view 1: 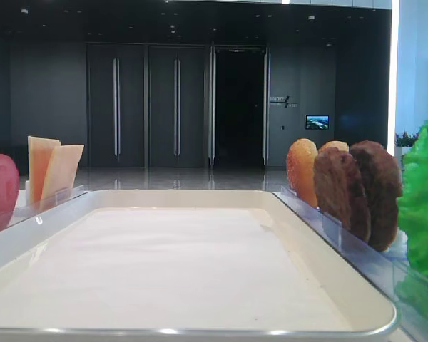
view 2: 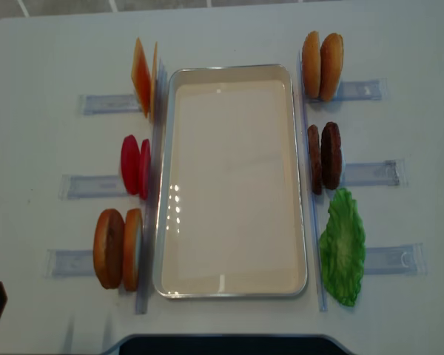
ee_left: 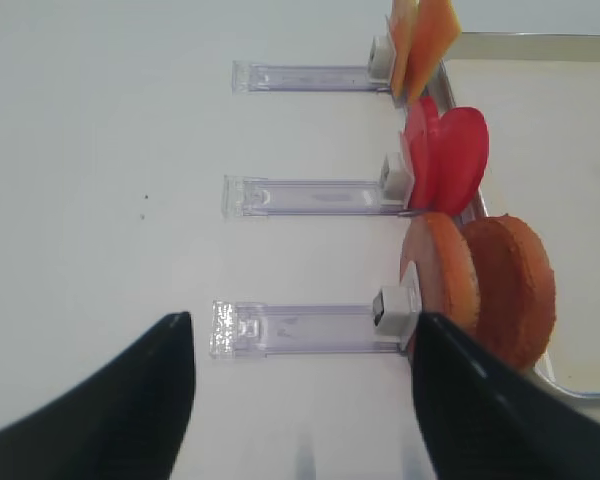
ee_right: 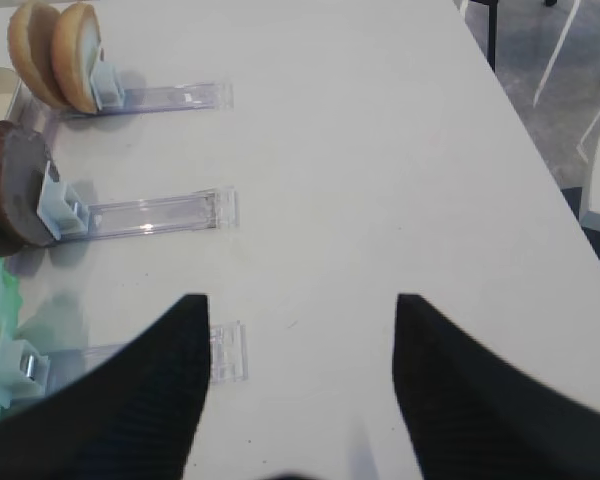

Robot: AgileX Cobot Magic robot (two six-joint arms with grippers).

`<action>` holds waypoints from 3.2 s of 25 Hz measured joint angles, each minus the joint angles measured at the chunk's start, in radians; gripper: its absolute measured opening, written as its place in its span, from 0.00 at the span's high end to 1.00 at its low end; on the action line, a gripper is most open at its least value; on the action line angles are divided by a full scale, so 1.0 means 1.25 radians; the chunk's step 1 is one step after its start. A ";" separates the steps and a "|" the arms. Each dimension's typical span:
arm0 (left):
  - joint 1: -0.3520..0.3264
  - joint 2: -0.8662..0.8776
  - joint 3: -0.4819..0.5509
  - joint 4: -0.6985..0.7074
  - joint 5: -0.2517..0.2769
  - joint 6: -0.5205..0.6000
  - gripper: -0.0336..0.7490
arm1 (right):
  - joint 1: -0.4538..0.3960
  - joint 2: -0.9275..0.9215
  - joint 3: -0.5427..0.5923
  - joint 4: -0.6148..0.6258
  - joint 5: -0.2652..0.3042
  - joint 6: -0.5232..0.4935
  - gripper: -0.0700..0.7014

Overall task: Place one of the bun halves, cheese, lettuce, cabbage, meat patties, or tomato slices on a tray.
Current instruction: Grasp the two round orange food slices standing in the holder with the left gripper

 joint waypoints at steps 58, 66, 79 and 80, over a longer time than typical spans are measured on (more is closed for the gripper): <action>-0.004 0.818 -0.294 -0.030 0.078 -0.052 0.30 | 0.000 0.000 0.000 0.000 0.000 0.000 0.37; -0.004 0.968 -0.352 -0.075 0.076 -0.065 0.30 | 0.000 0.000 0.000 0.000 0.000 0.000 0.37; -0.228 0.975 -0.354 -0.075 0.049 -0.280 0.30 | 0.000 0.000 0.000 0.000 0.000 0.000 0.37; -0.255 0.975 -0.354 -0.075 0.041 -0.300 0.30 | 0.000 0.000 0.000 0.000 0.000 0.000 0.37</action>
